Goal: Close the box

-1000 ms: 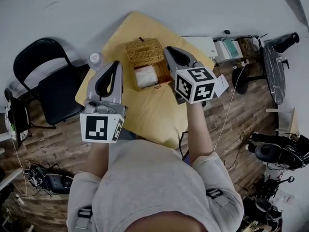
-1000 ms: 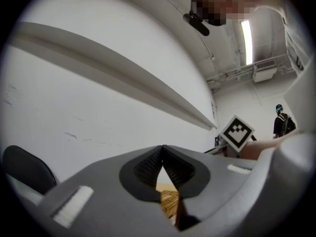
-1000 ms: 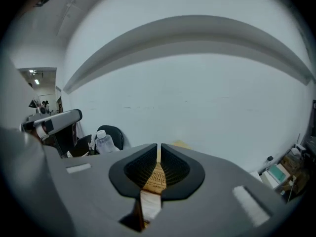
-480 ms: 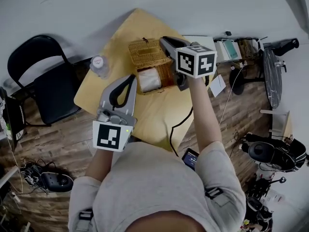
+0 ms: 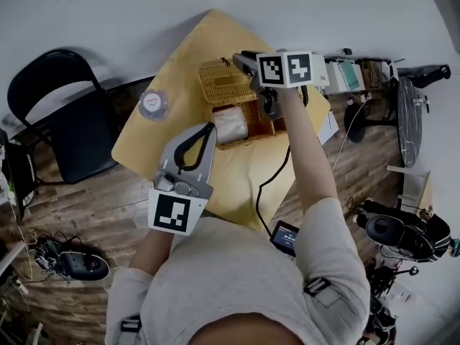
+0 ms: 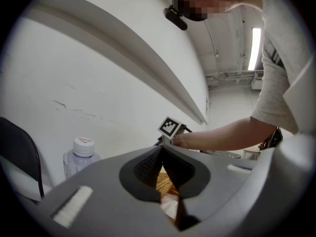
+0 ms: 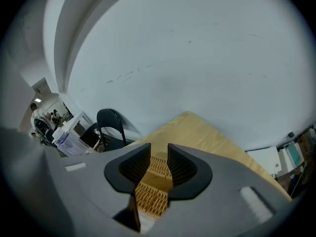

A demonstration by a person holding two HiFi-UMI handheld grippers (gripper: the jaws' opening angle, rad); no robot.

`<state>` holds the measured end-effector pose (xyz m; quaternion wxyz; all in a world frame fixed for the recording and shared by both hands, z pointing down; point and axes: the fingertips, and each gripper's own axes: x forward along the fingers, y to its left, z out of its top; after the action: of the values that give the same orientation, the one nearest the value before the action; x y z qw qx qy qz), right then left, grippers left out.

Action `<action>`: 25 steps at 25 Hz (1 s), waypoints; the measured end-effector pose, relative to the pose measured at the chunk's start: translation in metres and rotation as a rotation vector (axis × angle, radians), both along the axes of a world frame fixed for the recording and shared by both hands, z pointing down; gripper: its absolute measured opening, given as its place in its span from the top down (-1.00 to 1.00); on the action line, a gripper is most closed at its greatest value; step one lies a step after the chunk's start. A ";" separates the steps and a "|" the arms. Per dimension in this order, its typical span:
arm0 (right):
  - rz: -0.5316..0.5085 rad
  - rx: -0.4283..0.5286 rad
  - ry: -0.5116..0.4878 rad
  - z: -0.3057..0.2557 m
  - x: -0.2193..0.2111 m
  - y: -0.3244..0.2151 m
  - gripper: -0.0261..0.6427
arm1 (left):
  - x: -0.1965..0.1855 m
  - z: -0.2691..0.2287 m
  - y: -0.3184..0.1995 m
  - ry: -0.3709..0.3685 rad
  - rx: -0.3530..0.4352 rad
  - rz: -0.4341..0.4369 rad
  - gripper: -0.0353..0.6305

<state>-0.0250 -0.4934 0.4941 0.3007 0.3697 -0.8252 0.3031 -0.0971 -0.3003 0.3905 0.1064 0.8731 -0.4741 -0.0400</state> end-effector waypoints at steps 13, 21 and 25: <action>-0.017 -0.163 0.096 0.068 -0.012 -0.035 0.61 | -0.017 0.027 -0.020 -0.015 -0.060 -0.006 0.72; -0.039 -0.214 0.179 0.096 -0.013 -0.047 0.61 | -0.026 0.036 -0.031 -0.041 -0.065 -0.009 0.72; -0.065 -0.246 0.248 0.111 -0.014 -0.050 0.61 | -0.027 0.038 -0.037 -0.039 -0.063 -0.007 0.72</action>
<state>-0.0389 -0.5435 0.6054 0.4530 0.3377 -0.7499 0.3441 -0.1245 -0.3373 0.4290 0.1245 0.8682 -0.4803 -0.0085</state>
